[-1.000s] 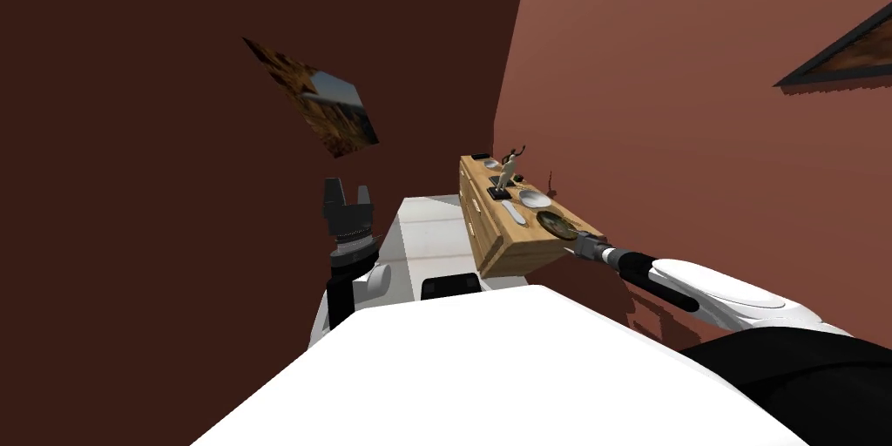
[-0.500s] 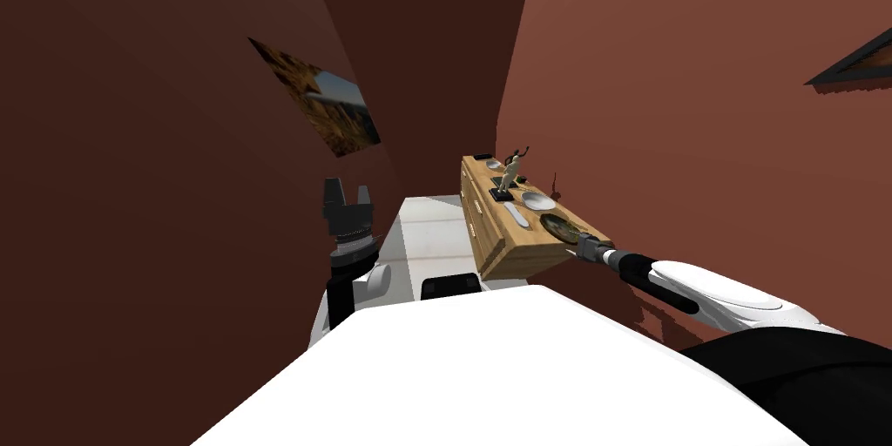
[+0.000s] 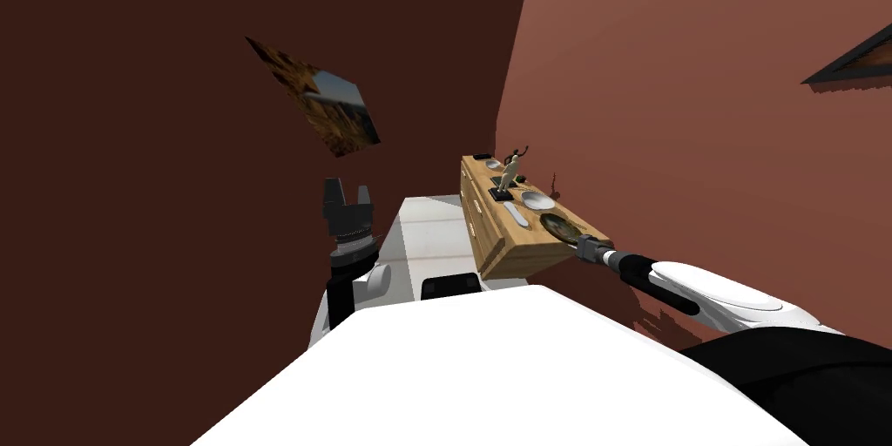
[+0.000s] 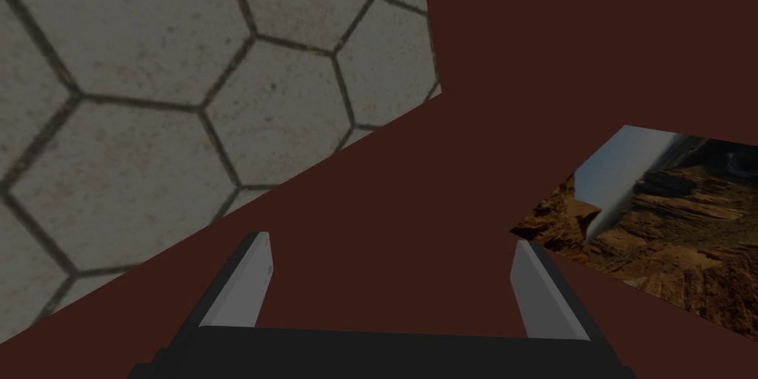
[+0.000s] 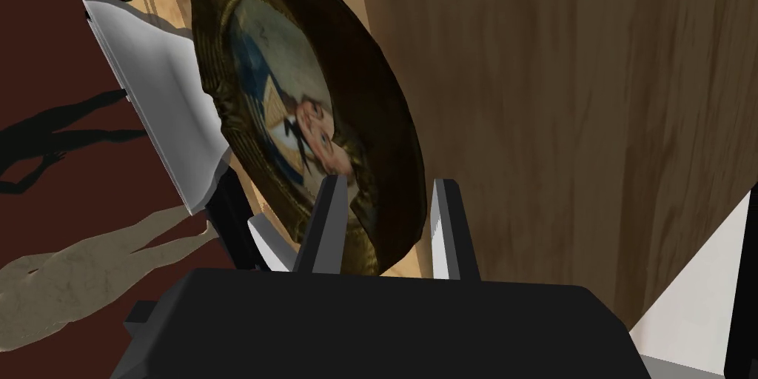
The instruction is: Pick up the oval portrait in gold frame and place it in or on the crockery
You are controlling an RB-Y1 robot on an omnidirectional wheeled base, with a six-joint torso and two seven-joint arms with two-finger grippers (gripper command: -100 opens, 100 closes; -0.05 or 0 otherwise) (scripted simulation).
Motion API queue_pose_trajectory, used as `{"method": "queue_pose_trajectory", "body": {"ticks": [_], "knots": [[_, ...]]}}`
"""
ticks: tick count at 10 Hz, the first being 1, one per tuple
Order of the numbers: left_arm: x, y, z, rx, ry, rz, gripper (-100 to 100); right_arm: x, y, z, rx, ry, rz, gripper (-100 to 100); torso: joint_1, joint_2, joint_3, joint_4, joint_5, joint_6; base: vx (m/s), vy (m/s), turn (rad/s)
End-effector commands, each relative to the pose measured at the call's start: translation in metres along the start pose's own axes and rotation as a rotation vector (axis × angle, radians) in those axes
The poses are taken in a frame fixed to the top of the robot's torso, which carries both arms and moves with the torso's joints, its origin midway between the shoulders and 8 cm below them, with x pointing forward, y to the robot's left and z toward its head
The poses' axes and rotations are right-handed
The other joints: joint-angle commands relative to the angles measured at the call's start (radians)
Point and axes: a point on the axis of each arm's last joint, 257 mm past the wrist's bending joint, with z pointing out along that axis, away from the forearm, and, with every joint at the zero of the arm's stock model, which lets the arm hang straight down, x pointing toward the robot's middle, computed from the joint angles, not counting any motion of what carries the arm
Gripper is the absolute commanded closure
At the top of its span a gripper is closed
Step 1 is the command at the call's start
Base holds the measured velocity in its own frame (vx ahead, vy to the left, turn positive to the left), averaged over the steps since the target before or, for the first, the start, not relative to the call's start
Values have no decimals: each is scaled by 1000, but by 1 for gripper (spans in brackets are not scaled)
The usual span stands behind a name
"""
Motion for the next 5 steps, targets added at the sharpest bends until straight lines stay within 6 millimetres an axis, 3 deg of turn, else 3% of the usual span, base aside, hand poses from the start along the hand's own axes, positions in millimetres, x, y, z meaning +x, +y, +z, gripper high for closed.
{"method": "queue_pose_trajectory", "body": {"ticks": [1, 2, 3, 4, 5], "knots": [[0, 0, 0, 0, 0, 0, 0, 0, 0, 0, 0, 0, 0, 0, 0, 0, 0, 0, 0, 0, 0, 0, 0], [0, 0, 0, 0, 0, 0, 0, 0, 0, 0, 0, 0, 0, 100, 0, 0, 0, 0, 0, 0, 0, 0, 0], [0, 0, 0, 0, 0, 0, 0, 0, 0, 0, 0, 0, 0, 0, 0, 0, 0, 0, 0, 0, 0, 0, 0], [0, 0, 0, 0, 0, 0, 0, 5, -23, -2, 24, 6, -23, 100, 0, 0, 0, 0, 0, 0, -1, 36, -126], [0, 0, 0, 0, 0, 0, 0, 7, -29, -3, 25, 10, -33, 100, 2, 0, 0, 0, 2, 1, 9, 56, -205]]}}
